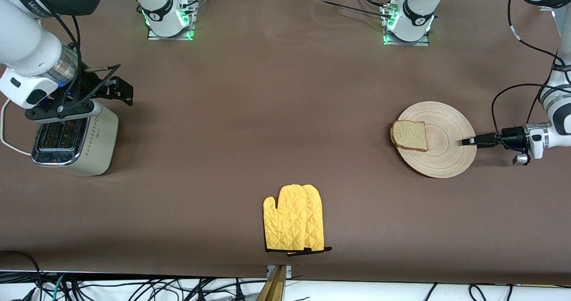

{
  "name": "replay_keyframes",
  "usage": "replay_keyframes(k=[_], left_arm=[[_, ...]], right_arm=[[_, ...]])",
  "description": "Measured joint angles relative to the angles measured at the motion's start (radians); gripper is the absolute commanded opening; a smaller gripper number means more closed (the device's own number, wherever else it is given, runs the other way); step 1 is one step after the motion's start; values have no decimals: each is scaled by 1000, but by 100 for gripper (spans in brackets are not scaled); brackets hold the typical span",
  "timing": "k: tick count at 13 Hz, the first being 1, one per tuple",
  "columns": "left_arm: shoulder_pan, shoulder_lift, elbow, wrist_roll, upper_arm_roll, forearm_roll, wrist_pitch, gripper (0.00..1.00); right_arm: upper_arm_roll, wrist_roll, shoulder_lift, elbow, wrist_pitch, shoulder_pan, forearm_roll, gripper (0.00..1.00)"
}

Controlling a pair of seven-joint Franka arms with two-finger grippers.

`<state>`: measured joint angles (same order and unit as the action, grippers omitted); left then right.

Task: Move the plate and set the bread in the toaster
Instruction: 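Grip the plate rim with the left gripper and slide it toward the mitt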

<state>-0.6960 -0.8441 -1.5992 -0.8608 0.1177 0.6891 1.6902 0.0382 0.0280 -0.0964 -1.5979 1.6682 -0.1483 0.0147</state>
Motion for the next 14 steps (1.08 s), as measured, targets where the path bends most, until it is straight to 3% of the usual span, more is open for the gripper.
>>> replay_keyframes(k=[4, 7, 14], left_arm=[[1, 2, 7, 2, 3, 3, -15, 0], [34, 6, 14, 114, 20, 3, -14, 0], [74, 10, 15, 357, 247, 3, 0, 0]], right_arm=[[0, 1, 0, 0, 0, 0, 0, 100], [-8, 3, -3, 0, 0, 5, 0, 100], [-12, 3, -12, 0, 0, 27, 0, 100]])
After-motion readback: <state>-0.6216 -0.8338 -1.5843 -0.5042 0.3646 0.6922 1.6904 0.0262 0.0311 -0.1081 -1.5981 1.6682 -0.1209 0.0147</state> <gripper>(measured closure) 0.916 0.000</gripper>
